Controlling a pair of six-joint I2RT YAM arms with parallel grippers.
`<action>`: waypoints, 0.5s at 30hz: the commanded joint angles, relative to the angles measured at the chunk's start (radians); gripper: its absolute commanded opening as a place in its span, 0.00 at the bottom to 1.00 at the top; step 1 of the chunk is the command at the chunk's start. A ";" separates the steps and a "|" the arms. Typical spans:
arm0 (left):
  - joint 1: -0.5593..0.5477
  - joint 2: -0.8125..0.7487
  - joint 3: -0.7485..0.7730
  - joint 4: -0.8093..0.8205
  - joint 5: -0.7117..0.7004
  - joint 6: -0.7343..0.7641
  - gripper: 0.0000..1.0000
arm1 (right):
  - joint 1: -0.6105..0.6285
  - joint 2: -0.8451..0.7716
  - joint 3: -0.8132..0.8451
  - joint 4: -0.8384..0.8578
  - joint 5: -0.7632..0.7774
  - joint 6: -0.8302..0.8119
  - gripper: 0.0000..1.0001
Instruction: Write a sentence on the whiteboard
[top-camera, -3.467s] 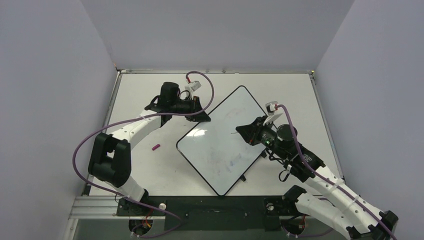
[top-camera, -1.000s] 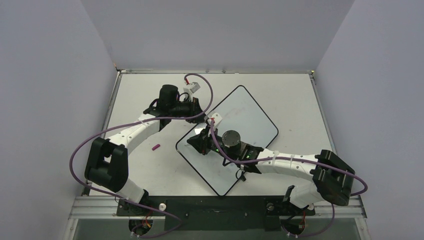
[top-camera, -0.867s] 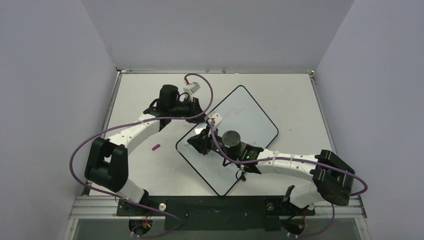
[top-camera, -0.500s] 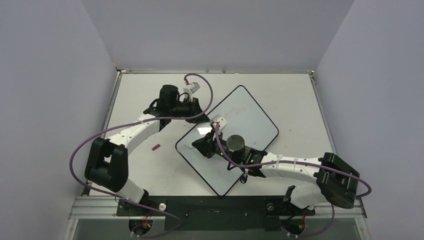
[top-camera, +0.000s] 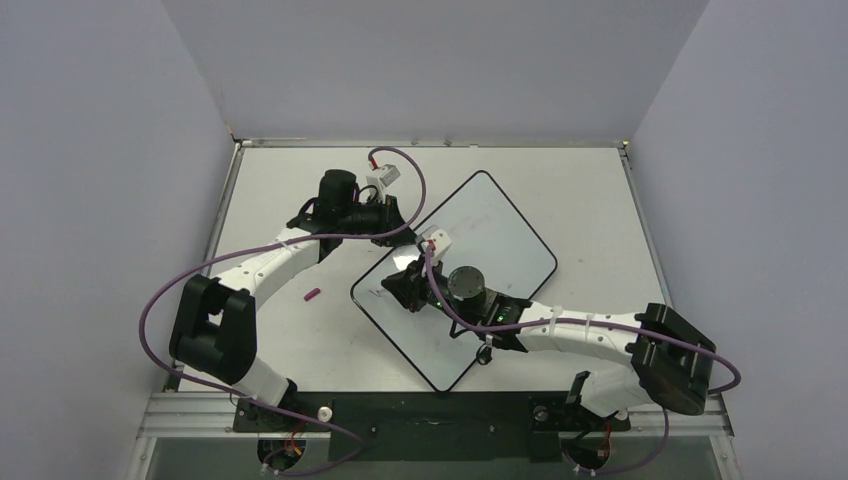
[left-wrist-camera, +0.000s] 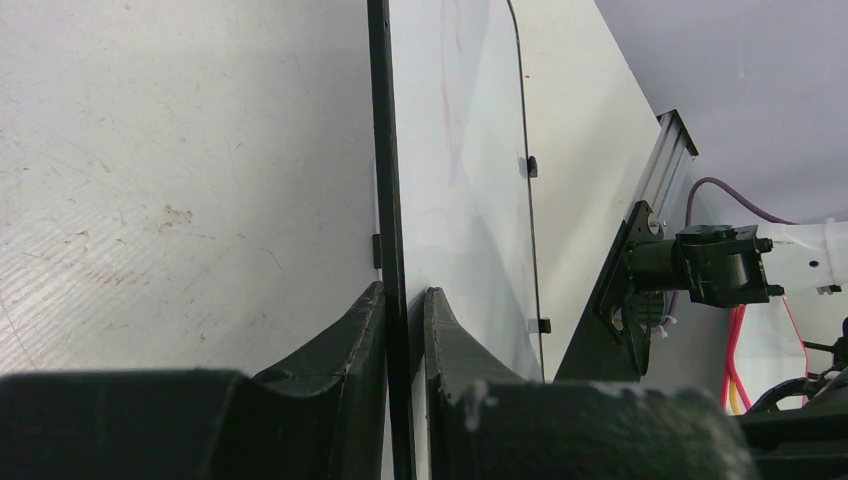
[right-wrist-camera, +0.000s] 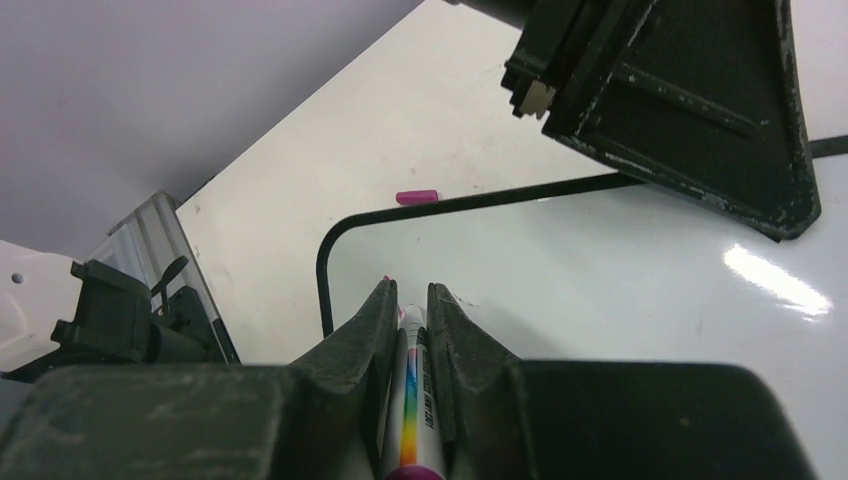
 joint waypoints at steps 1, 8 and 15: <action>-0.005 -0.022 -0.012 0.005 -0.066 0.082 0.00 | -0.001 0.034 0.071 -0.027 0.043 -0.032 0.00; -0.005 -0.025 -0.012 0.008 -0.066 0.081 0.00 | -0.011 0.053 0.111 -0.050 0.054 -0.040 0.00; -0.005 -0.026 -0.012 0.010 -0.067 0.078 0.00 | -0.013 0.054 0.096 -0.058 0.061 -0.031 0.00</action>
